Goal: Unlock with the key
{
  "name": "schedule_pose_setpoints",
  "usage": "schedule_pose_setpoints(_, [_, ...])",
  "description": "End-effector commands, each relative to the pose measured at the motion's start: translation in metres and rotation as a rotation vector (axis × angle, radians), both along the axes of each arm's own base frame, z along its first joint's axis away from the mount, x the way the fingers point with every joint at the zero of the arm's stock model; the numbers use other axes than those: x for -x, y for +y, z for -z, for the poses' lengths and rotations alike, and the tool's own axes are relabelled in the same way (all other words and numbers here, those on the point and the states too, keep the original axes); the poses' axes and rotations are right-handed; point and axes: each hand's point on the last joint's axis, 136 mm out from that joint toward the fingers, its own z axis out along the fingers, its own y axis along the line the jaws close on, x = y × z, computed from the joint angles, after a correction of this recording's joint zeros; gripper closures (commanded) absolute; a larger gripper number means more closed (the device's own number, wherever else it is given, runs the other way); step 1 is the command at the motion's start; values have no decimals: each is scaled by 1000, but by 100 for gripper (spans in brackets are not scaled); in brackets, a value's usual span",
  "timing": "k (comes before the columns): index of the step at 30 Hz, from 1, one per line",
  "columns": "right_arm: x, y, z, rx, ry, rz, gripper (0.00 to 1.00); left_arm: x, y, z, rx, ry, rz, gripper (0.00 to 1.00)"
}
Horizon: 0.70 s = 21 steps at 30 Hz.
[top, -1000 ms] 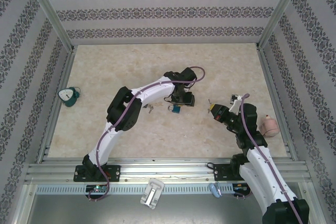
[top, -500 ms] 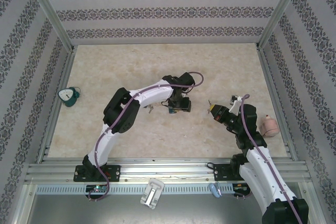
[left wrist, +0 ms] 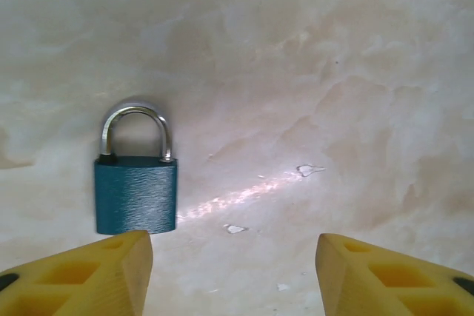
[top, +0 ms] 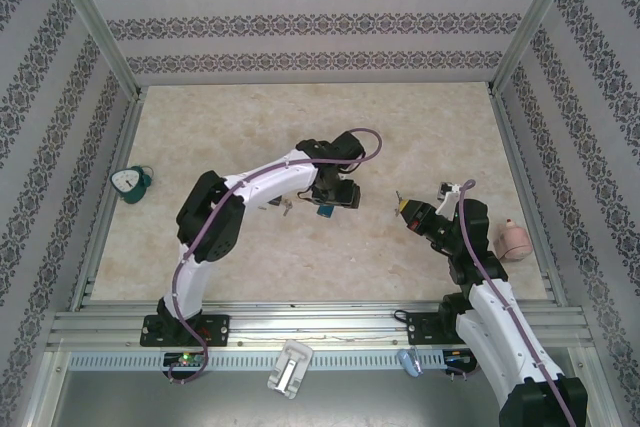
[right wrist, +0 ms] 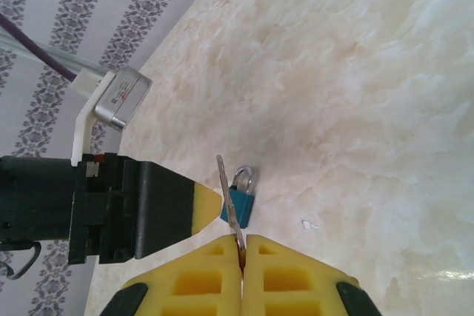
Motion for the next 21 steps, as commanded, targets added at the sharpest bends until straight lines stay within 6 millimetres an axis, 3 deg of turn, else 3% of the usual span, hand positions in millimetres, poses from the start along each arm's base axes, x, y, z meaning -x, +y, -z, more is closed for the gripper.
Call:
schedule_pose_setpoints(1, [1,8,-11,-32,-49,-49,100,8,20,-1,-114,-18,39,36])
schedule_pose_setpoints(11, [6,13,-9,-40,-52,-69,100,-2,23,20,-216,6,73,31])
schedule_pose_setpoints(21, [3,12,-7,-33,-47,-65,100,-8,24,40,-270,33,67,39])
